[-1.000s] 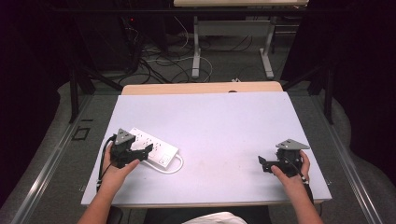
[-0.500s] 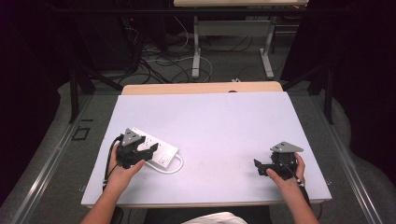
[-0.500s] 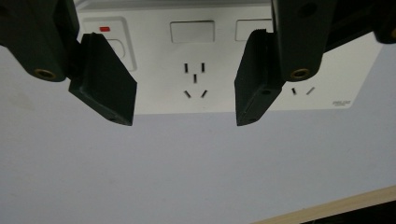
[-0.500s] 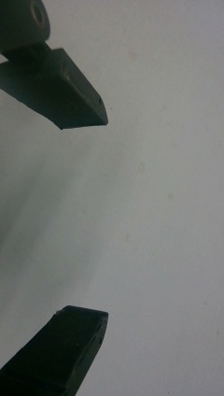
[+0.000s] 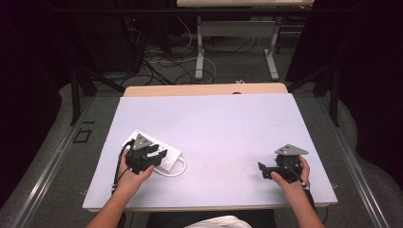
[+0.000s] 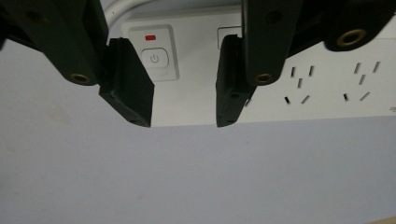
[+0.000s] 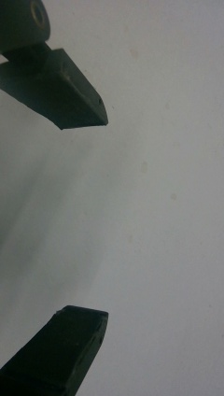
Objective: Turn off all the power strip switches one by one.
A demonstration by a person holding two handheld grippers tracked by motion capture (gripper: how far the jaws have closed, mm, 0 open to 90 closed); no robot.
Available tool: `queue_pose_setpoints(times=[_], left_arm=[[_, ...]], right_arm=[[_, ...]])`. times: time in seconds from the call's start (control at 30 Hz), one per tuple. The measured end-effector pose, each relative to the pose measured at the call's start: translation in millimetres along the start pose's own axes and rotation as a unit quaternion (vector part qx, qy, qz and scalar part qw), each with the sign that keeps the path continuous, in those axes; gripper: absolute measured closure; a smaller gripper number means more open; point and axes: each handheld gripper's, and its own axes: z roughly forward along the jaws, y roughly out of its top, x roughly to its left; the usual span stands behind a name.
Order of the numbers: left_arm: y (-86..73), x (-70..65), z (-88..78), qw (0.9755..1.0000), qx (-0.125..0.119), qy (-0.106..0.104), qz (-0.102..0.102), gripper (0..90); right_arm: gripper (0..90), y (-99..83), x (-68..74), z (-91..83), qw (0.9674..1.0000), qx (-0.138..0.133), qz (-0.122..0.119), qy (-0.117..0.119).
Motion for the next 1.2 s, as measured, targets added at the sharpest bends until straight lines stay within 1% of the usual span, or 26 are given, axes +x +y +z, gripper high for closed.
queue_pose_setpoints(times=[0.03,0.07,0.1,0.2,0.27,0.3,0.33,0.37,0.4,0.47,0.53,0.57,0.6,0.67,0.7,0.73,0.83,0.9,1.0,1.03,1.07,1.2], left_arm=[[0.0,0.0,0.0,1.0,0.0,0.0,0.0,62.8],[0.1,-0.8,1.4,0.9999,0.012,-0.003,0.008,65.4],[0.2,-1.6,2.4,0.9998,0.016,-0.001,0.01,67.6],[0.2,-3.1,4.1,0.9997,0.024,-0.003,0.01,73.7],[-0.1,-4.2,6.4,0.9995,0.028,-0.012,0.006,78.7],[-0.2,-4.4,6.8,0.9994,0.031,-0.014,0.005,80.4],[-0.5,-4.8,7.3,0.9993,0.033,-0.014,0.005,82.5],[-0.5,-4.8,7.3,0.9993,0.033,-0.014,0.005,83.7],[-0.8,-4.9,7.9,0.9992,0.037,-0.015,0.006,85.7],[-1.3,-6.0,8.8,0.9985,0.05,-0.021,0.002,87.7],[-1.3,-6.7,9.6,0.9983,0.054,-0.022,0.004,90.0],[-1.3,-6.7,9.6,0.9983,0.054,-0.022,0.004,90.0],[-1.1,-6.4,9.5,0.9979,0.06,-0.022,0.009,90.0],[-1.3,-7.0,10.6,0.9976,0.064,-0.025,0.01,90.0],[-1.5,-7.4,11.4,0.9975,0.065,-0.025,0.01,90.0],[-1.8,-8.3,12.6,0.997,0.072,-0.026,0.008,90.0],[-1.6,-9.1,15.1,0.9965,0.08,-0.022,0.007,90.0],[-1.5,-8.8,16.2,0.9965,0.079,-0.024,0.01,90.0],[-2.0,-9.3,19.5,0.9954,0.092,-0.023,0.009,90.0],[-2.2,-9.4,20.2,0.9953,0.094,-0.022,0.011,90.0],[-2.5,-9.8,21.2,0.9956,0.091,-0.022,0.012,90.0],[-1.8,-11.1,21.5,0.9951,0.096,-0.022,0.013,90.0]], right_arm=[[5.4,0.0,0.2,0.0,1.0,0.001,0.001,0.0],[5.4,0.0,0.1,0.0,1.0,0.001,0.001,0.0],[5.4,0.0,0.2,-0.1,1.0,0.001,0.002,-0.001],[5.4,-0.1,0.6,-0.5,1.0,0.002,0.004,-0.001],[5.4,-0.2,0.3,0.0,1.0,0.002,0.002,0.0],[5.5,-0.4,0.7,0.6,1.0,0.0,0.002,-0.004],[5.5,-0.4,0.7,0.4,1.0,0.002,0.002,-0.003],[5.5,-0.4,0.7,0.4,1.0,0.002,0.002,-0.003],[5.5,-0.7,0.4,0.7,1.0,0.006,0.003,0.006],[5.5,-0.7,0.7,0.9,1.0,0.006,0.002,0.006],[5.5,-0.6,1.0,0.9,1.0,0.006,0.003,0.006],[5.5,-0.7,0.7,0.8,1.0,0.005,0.001,0.007],[5.5,-0.7,0.7,0.8,1.0,0.006,0.002,0.007],[5.5,-0.8,0.5,1.0,1.0,0.005,0.003,0.008],[5.4,-1.0,-0.3,1.5,1.0,0.004,-0.002,0.008],[5.4,-1.1,-0.6,1.9,1.0,0.004,-0.002,0.007],[5.4,-1.2,-0.8,1.2,1.0,0.005,0.0,0.008],[5.4,-1.1,-0.3,1.2,1.0,0.005,0.003,0.007],[5.4,-1.3,-1.1,1.3,1.0,0.005,0.001,0.008],[5.4,-1.3,-1.1,1.4,1.0,0.005,0.001,0.008],[5.4,-1.2,-1.2,1.6,1.0,0.005,-0.001,0.008],[5.4,-1.3,-1.3,1.6,1.0,0.005,-0.001,0.008]])
